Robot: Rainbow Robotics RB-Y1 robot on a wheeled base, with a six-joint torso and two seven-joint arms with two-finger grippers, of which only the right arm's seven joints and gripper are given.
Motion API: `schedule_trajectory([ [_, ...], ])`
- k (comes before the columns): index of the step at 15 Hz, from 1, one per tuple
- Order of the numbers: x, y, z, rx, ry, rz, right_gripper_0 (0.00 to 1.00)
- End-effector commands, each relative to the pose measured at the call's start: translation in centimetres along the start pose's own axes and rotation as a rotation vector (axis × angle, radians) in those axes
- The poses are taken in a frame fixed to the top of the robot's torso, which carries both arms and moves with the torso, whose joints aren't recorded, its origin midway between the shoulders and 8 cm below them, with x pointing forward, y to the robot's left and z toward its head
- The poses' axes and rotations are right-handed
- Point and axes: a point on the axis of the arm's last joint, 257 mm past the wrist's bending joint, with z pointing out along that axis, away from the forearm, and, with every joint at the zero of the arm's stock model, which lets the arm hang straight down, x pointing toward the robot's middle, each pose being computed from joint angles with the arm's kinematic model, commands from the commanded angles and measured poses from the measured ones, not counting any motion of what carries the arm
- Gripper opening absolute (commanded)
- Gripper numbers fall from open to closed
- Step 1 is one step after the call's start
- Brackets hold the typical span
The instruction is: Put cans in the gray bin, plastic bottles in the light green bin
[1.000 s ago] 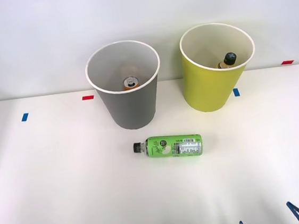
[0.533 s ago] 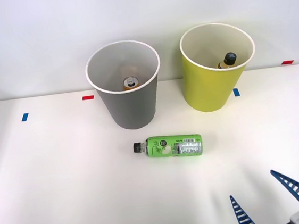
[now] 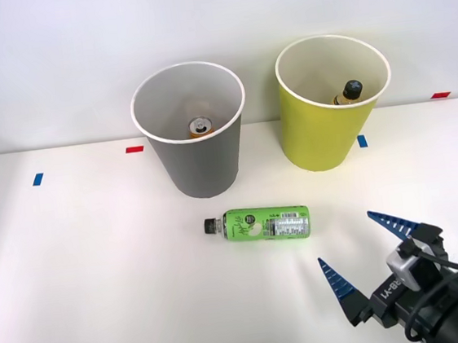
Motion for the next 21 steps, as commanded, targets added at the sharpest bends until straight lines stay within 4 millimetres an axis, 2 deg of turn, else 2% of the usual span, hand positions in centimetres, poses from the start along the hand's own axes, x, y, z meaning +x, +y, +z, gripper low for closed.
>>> schedule_trajectory([
  [1,-1.7,0.3,1.6,-0.115,0.122,-0.167,1.00],
  [7,-3.4,2.3,4.3,-0.307,0.223,-0.344,1.00],
  [14,-2.4,2.6,4.7,-0.413,0.428,-0.628,1.00],
  [17,-3.3,3.3,4.5,-0.485,0.528,-0.691,1.00],
  [21,-3.1,3.0,6.9,-0.553,0.541,-0.790,1.00],
])
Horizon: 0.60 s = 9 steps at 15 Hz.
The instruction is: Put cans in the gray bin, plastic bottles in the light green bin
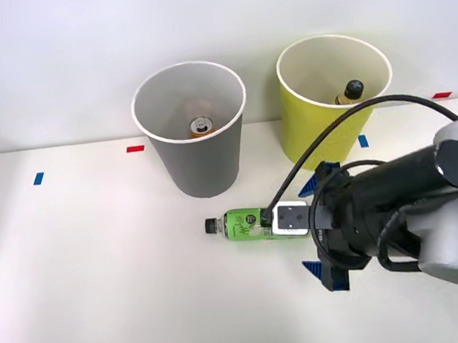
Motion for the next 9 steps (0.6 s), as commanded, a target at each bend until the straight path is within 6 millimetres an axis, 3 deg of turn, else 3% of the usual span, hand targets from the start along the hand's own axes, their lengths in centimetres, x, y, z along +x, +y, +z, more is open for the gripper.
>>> schedule_trajectory([
  [1,-0.1,-1.1,1.7,-0.041,0.008,-0.093,1.00],
  [4,-1.2,-1.0,3.0,-0.144,0.027,-0.150,1.00],
  [9,-4.0,-1.7,5.4,-0.168,0.037,-0.125,1.00],
])
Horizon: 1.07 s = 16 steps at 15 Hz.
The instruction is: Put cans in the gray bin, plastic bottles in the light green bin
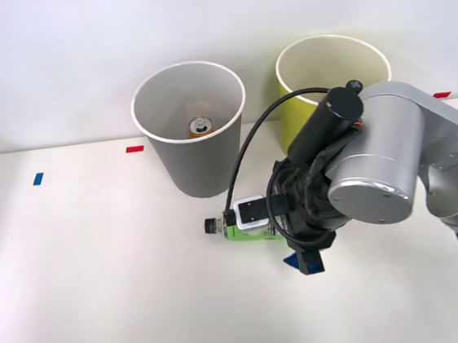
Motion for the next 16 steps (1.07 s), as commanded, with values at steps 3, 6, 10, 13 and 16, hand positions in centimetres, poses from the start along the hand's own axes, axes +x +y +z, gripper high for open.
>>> schedule_trajectory([
  [3,-0.8,-0.9,2.2,-0.035,0.024,0.018,1.00],
  [6,-1.2,-0.7,3.3,-0.003,0.076,-0.036,1.00],
  [10,-1.7,-0.7,5.0,-0.039,0.092,-0.007,1.00],
  [13,-2.5,-1.1,6.1,-0.059,0.104,0.020,1.00],
  [16,-2.3,-1.6,6.8,-0.046,0.130,0.030,1.00],
])
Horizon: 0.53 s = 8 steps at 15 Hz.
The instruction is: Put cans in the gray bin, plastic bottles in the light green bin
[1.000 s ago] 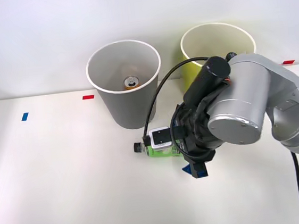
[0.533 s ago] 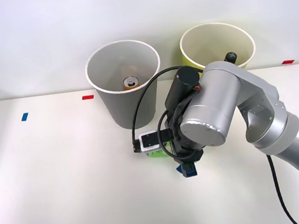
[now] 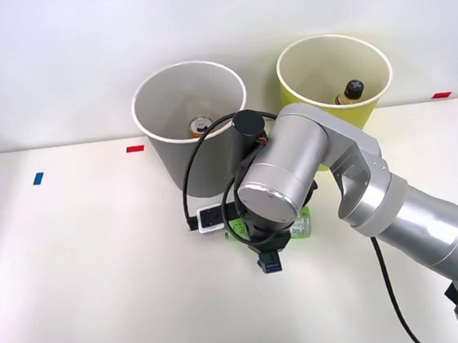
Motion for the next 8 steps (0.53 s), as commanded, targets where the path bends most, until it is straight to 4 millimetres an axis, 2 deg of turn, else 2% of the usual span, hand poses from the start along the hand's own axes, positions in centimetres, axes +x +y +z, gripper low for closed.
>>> schedule_trajectory([
  [1,0.0,-0.4,0.5,0.009,0.017,0.009,1.00],
  [4,0.4,-0.4,1.4,-0.002,0.040,0.026,1.00],
  [8,-0.2,-1.7,3.6,0.030,0.019,0.057,1.00],
])
